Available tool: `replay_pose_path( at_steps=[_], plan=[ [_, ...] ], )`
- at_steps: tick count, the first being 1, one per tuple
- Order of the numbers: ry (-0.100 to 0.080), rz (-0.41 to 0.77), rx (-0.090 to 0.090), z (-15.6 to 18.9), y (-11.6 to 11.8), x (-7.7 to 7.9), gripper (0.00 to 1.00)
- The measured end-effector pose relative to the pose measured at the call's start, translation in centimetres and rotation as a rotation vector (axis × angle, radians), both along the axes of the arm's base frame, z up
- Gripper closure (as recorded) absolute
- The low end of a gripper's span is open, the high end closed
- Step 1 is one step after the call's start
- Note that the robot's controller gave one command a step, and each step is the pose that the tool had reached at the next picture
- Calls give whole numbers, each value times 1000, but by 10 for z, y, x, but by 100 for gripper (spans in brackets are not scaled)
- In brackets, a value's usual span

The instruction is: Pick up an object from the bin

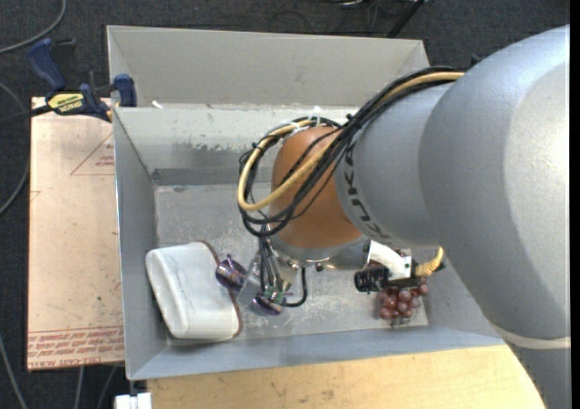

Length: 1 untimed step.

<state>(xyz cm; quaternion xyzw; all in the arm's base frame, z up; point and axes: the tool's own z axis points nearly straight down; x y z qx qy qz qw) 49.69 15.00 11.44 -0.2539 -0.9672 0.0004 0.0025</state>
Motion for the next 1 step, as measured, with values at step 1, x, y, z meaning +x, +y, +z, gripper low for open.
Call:
replay_pose_path(
  at_steps=[1],
  plan=[
    [1,1,-1,22,0,-1,100]
  ],
)
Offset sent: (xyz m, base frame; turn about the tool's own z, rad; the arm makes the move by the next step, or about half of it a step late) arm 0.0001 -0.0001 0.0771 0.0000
